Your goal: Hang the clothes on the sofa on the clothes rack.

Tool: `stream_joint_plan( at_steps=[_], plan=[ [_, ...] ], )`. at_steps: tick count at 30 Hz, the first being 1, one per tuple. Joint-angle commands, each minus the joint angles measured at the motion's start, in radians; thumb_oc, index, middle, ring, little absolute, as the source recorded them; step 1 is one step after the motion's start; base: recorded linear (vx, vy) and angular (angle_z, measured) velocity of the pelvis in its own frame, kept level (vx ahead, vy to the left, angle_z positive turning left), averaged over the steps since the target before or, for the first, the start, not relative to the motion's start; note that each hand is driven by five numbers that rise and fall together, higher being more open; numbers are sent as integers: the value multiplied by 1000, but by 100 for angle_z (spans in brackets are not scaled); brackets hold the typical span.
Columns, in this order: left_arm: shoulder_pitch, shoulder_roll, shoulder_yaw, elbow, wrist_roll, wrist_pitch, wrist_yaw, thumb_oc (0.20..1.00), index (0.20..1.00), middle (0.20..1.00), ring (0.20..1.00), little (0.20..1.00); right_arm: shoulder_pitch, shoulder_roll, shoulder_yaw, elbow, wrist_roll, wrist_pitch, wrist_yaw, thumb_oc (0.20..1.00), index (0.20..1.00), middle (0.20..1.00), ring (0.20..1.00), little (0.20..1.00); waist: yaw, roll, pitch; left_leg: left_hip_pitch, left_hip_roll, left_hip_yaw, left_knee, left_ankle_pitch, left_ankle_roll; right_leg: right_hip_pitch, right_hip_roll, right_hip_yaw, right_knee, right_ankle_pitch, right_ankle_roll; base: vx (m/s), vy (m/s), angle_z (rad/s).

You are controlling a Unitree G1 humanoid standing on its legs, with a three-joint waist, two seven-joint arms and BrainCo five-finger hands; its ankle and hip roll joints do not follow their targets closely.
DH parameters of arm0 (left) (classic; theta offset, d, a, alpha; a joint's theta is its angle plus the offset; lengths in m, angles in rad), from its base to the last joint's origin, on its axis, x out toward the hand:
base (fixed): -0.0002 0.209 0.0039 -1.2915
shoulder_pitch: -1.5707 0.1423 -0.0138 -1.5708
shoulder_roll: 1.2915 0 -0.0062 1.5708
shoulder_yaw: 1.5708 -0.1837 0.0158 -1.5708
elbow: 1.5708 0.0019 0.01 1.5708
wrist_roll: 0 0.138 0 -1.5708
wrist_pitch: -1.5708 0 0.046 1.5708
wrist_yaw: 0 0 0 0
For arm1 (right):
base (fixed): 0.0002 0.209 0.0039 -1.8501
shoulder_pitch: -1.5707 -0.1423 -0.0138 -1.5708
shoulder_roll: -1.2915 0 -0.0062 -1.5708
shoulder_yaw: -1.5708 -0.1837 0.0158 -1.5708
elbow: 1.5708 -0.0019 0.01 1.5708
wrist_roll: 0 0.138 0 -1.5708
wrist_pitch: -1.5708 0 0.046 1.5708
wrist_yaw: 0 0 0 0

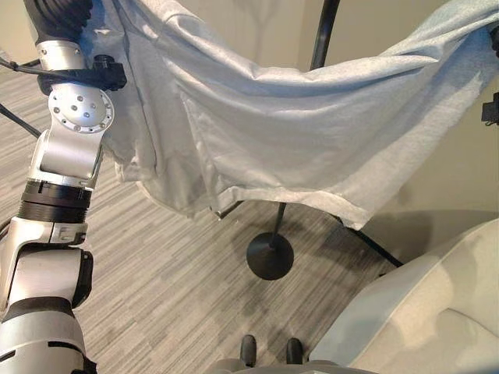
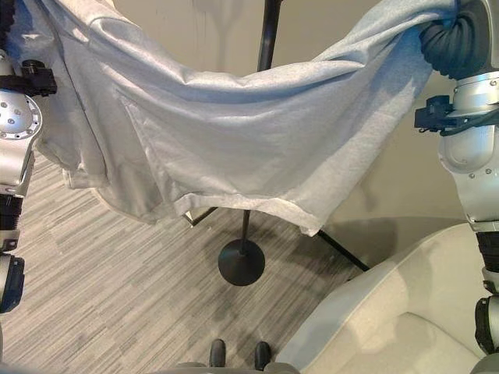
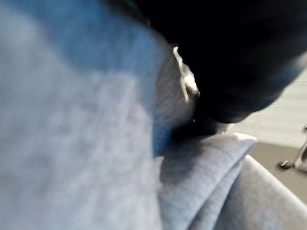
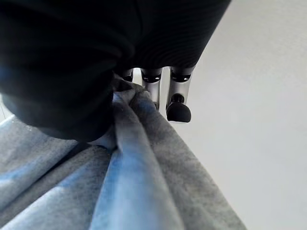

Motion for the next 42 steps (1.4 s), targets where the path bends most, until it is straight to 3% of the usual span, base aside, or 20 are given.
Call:
stream_joint_plan(
  at_steps=[1, 6, 10, 11, 13, 15, 17, 22, 29, 38, 39, 41, 42],
  plan=[
    [-11, 14, 35, 40, 19, -48, 56, 200, 200, 200, 200, 200, 10, -4, -55, -41, -19, -17, -45, 200, 200, 200, 200, 200, 35, -5, -153, 17, 75, 94, 0, -68, -95, 21, -73, -6, 4, -28, 104, 78, 25, 1],
    [-167, 96, -65, 178, -43, -48, 67, 200, 200, 200, 200, 200, -150, -75, 17, 55, 5, 15, -109, 200, 200, 200, 200, 200, 34, -3, -164, 19, 73, 99, 0, -71, -98, 21, -77, -7, 4, -28, 109, 25, 37, 0],
    [-393, 148, -289, 435, -105, -31, 26, 200, 200, 200, 200, 200, -412, -173, 262, 346, 72, 76, -137, 200, 200, 200, 200, 200, 34, -18, -170, 15, 75, 105, 0, -68, -104, 15, -78, -6, 4, -20, 117, 26, 11, 1],
    [-412, 148, -300, 451, -111, -35, 25, 200, 200, 200, 200, 200, -446, -172, 292, 367, 78, 72, -140, 200, 200, 200, 200, 200, 34, -17, -168, 14, 75, 106, 0, -68, -104, 13, -78, -5, 4, -20, 117, 0, 0, 0],
    [-530, 114, -434, 593, -152, -34, -22, 200, 200, 200, 200, 200, -648, -155, 527, 618, 129, 104, -107, 200, 200, 200, 200, 200, 28, -26, -160, 6, 76, 112, 0, -61, -109, 3, -77, -3, 4, -11, 120, -11, 12, -2],
    [-632, 50, -541, 751, -162, -22, -57, 200, 200, 200, 200, 200, -891, -46, 796, 920, 208, 109, -42, 200, 200, 200, 200, 200, 20, -17, -134, -17, 79, 119, 0, -47, -114, -24, -74, 4, 4, 3, 123, -49, 16, -7],
    [-642, 34, -552, 772, -163, -20, -61, 200, 200, 200, 200, 200, -913, -21, 819, 964, 233, 107, -30, 200, 200, 200, 200, 200, 19, -15, -128, -27, 80, 121, 0, -44, -115, -36, -71, 7, 4, 7, 123, -43, 9, -16],
    [-609, -37, -563, 800, -117, -5, -73, 200, 200, 200, 200, 200, -843, 53, 803, 1010, 266, 100, 12, 200, 200, 200, 200, 200, 15, -20, -97, -65, 83, 123, 0, -32, -115, -77, -67, 17, 4, 21, 123, -46, 3, -5],
    [-468, -109, -503, 825, -97, 3, -89, 200, 200, 200, 200, 200, -624, 144, 676, 931, 246, 87, 15, 200, 200, 200, 200, 200, 1, -23, -55, -92, 85, 123, 0, -25, -110, -114, -62, 35, 4, 29, 122, -41, 5, -7],
    [-264, -136, -382, 774, -83, 2, -94, 200, 200, 200, 200, 200, -284, 270, 443, 716, 255, 51, -17, 200, 200, 200, 200, 200, -17, -13, -38, -82, 83, 135, 0, -34, -103, -115, -64, 47, 4, 28, 121, 1, 10, -7],
    [-156, -193, -315, 717, -90, -9, -94, 200, 200, 200, 200, 200, -126, 350, 356, 636, 256, 29, -23, 200, 200, 200, 200, 200, -22, -8, -32, -76, 81, 136, 0, -38, -98, -111, -66, 50, 4, 24, 118, 17, 0, -9],
    [-109, -220, -296, 686, -87, -13, -93, 200, 200, 200, 200, 200, -75, 377, 331, 615, 254, 24, -24, 200, 200, 200, 200, 200, -20, -8, -35, -72, 81, 136, 0, -41, -97, -107, -67, 48, 4, 22, 117, 9, 0, -3],
    [-35, -276, -268, 628, -96, -23, -104, 200, 200, 200, 200, 200, 7, 424, 301, 583, 252, 10, -10, 1000, 1000, 1000, 1000, 1000, -19, -5, -32, -64, 79, 134, 0, -44, -94, -101, -69, 46, 4, 20, 115, 0, 0, 0]
  ],
)
